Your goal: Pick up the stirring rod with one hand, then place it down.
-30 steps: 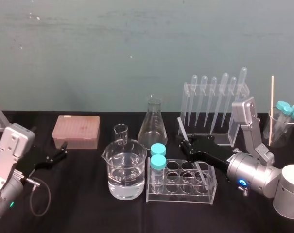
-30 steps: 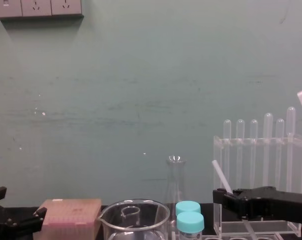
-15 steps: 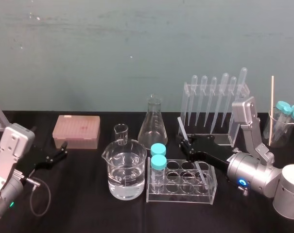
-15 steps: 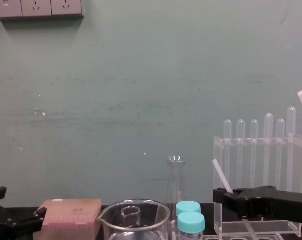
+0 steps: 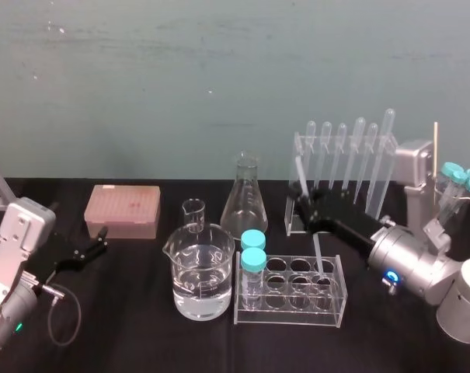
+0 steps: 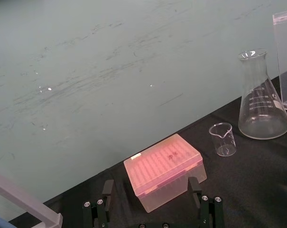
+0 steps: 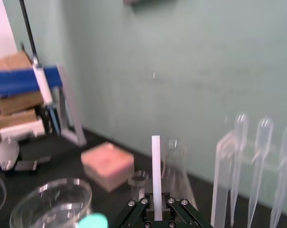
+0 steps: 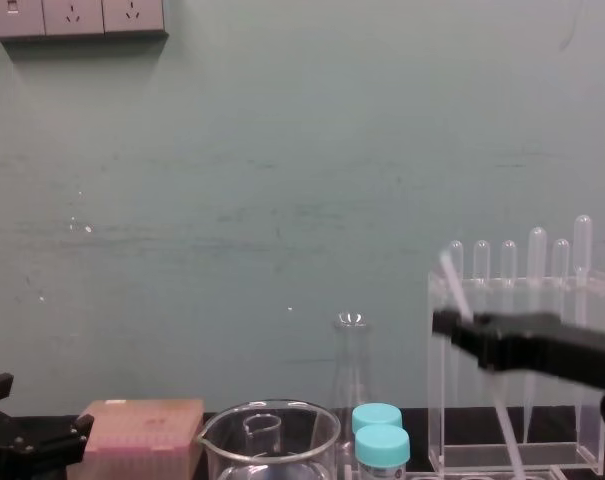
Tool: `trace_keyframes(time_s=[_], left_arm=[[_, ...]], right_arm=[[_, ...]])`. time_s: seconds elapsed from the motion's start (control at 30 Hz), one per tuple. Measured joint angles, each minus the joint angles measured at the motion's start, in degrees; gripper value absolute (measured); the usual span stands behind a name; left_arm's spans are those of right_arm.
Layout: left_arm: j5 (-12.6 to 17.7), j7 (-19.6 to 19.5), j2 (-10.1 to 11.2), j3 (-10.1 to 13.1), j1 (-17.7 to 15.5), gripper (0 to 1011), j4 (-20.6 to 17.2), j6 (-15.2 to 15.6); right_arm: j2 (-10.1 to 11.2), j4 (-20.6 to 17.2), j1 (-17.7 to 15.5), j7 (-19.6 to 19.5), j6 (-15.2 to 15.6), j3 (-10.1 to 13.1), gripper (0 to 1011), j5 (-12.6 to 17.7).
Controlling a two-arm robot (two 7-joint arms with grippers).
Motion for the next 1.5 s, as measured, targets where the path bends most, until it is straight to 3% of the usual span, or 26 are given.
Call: trace_keyframes(time_s=[0.37, 0.73, 1.0, 1.5], left_arm=[[0.0, 0.0, 0.0, 0.0, 0.0, 1000, 0.0, 0.0], [0.0, 0.0, 0.0, 0.0, 0.0, 1000, 0.0, 0.0], [0.0, 0.0, 0.0, 0.0, 0.0, 1000, 0.0, 0.0], [0.0, 0.0, 0.0, 0.0, 0.0, 1000, 0.0, 0.0]], right_arm=[[-2.1, -1.1, -0.9, 1.4, -11.2, 4.0, 71, -0.8], [-3.2, 1.9, -2.3, 4.2, -16.9, 5.6, 72, -1.4], [-3.4, 3.0, -2.9, 4.5, -18.7, 6.4, 72, -3.2], [-3.4, 3.0, -2.9, 4.5, -18.7, 6.3, 72, -3.1]])
